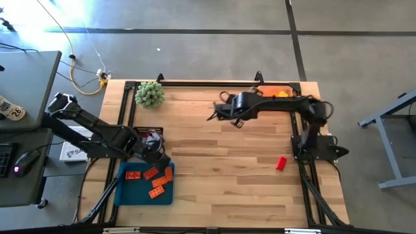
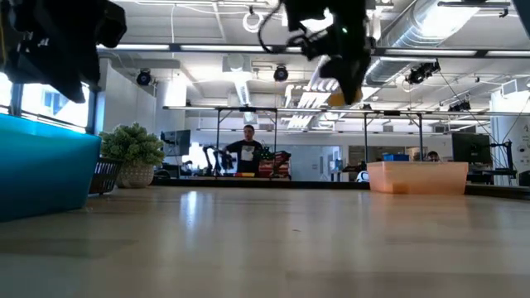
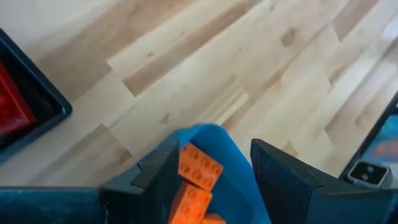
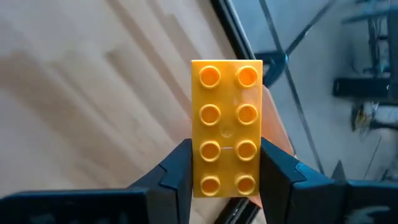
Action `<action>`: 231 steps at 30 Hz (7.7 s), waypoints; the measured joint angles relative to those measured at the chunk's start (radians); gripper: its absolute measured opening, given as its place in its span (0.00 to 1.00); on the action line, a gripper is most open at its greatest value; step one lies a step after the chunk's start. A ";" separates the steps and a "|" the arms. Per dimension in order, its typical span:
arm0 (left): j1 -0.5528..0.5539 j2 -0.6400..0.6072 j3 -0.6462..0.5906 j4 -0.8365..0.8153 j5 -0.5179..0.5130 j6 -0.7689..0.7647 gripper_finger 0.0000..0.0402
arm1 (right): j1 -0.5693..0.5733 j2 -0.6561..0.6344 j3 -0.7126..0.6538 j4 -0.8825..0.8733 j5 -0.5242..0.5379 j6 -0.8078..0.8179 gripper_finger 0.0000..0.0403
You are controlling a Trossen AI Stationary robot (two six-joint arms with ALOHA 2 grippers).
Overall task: Sort & place blocks by color
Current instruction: Put the yellow game piece into the orange bin, then put the red game piece into the black bin
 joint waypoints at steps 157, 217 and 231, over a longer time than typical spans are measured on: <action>0.755 0.000 0.000 0.440 0.304 1.110 0.47 | 0.627 -0.374 -1.006 0.636 -0.624 1.723 0.27; 0.632 0.000 0.000 0.960 0.692 0.640 0.47 | 0.290 -0.376 -0.742 2.074 -0.231 0.158 0.27; 0.651 0.000 0.000 1.042 0.646 0.686 0.47 | 0.292 -0.358 -0.722 2.177 -0.258 0.151 0.27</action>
